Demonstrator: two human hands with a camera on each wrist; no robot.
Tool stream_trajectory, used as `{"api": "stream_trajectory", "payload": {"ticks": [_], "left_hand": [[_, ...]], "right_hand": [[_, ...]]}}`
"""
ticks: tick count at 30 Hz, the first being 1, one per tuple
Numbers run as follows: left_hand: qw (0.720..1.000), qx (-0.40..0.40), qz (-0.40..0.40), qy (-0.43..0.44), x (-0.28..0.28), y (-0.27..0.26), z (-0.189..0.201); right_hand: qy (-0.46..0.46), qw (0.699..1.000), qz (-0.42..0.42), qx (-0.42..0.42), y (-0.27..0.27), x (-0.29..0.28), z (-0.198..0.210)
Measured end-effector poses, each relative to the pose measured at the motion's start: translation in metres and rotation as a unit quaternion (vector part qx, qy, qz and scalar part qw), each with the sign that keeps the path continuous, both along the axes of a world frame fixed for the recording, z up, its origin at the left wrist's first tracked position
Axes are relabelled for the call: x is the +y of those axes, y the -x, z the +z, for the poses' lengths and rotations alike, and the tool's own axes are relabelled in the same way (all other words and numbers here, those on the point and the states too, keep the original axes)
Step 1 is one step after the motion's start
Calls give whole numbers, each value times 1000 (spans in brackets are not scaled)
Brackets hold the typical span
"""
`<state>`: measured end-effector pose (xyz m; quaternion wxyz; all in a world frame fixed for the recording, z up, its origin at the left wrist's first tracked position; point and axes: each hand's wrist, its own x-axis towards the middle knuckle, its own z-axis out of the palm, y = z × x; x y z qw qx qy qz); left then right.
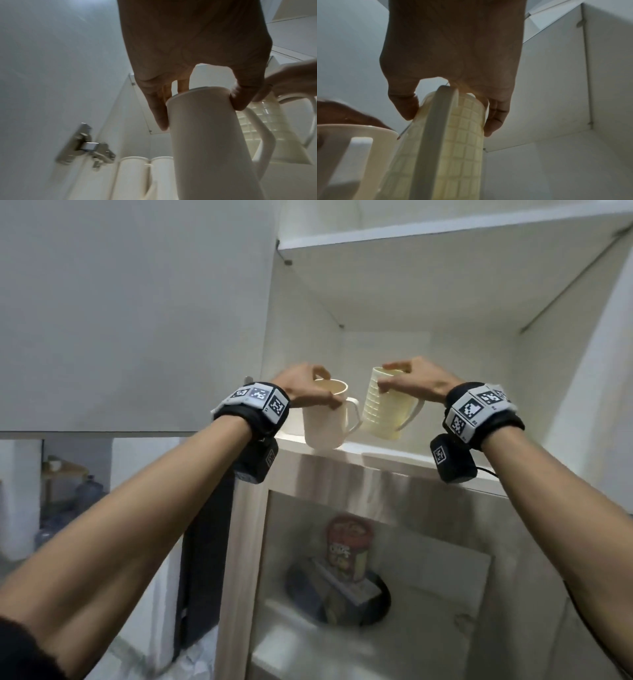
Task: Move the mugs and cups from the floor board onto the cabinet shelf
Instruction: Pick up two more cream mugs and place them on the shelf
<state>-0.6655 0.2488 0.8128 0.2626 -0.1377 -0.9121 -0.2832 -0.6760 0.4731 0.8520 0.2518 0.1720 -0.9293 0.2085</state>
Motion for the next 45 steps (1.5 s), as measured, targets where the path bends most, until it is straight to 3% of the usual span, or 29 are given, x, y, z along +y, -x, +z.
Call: {"api": "stream_trajectory", "payload": {"ticks": [7, 16, 25, 30, 45], "left_hand": [[997, -26, -60, 45, 66, 53, 13], [988, -44, -119, 86, 107, 80, 10], [985, 40, -120, 119, 94, 84, 17], [982, 47, -102, 151, 90, 96, 24], [987, 34, -59, 149, 91, 148, 26]], "right_hand": [[-53, 990, -123, -49, 6, 58, -1], [-55, 982, -157, -85, 27, 81, -24], [-106, 973, -205, -17, 26, 81, -20], [-125, 973, -196, -4, 35, 73, -17], [-183, 966, -175, -59, 87, 47, -5]]}}
